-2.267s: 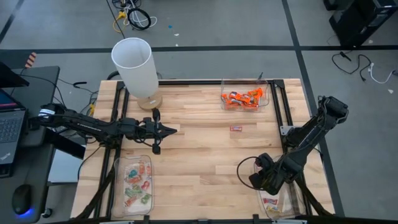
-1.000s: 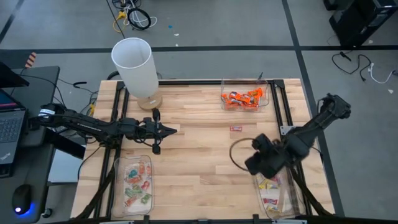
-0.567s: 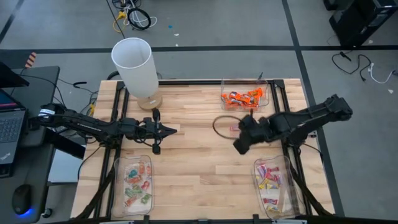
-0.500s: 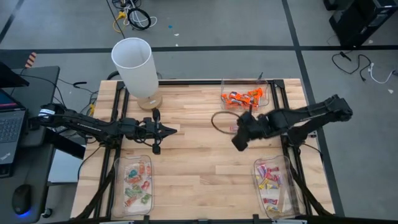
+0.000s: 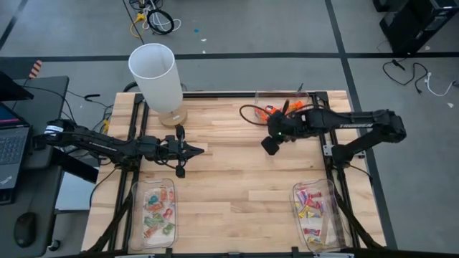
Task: Sort candy
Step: Put the red candy into the bottom right transparent bin
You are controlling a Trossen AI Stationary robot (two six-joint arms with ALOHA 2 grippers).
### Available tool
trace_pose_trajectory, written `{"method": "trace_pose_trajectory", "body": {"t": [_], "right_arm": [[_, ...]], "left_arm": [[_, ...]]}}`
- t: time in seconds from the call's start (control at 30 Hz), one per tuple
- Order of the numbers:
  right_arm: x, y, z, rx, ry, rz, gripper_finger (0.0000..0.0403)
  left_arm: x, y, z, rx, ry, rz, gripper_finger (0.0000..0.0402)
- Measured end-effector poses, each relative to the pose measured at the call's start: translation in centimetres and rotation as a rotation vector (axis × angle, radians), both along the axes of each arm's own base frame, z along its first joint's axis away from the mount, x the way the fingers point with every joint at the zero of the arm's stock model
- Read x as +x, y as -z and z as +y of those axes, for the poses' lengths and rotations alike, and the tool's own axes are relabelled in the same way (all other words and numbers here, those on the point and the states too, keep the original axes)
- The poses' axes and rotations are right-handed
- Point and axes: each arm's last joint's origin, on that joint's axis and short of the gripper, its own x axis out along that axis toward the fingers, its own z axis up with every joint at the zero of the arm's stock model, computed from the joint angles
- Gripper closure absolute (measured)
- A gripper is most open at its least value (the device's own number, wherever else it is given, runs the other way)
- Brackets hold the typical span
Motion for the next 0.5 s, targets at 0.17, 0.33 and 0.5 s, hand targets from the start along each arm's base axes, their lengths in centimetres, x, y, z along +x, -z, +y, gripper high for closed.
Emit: {"method": "trace_pose_trajectory", "body": {"t": [0.17, 0.33, 0.5], "right_arm": [[0.4, 0.1, -1.1, -0.016, 0.007, -0.013, 0.0377], [1.2, 0.8, -1.8, -0.026, 0.005, 0.005, 0.0374], [2.3, 2.1, -2.2, -0.029, -0.004, 0.053, 0.0375]], "left_arm": [[0.0, 0.0, 0.0, 0.001, 0.0, 0.0, 0.0397], [0.0, 0.1, 0.0, 0.002, 0.0, 0.005, 0.0397], [0.0, 0.1, 0.0, 0.002, 0.001, 0.015, 0.0397]]}}
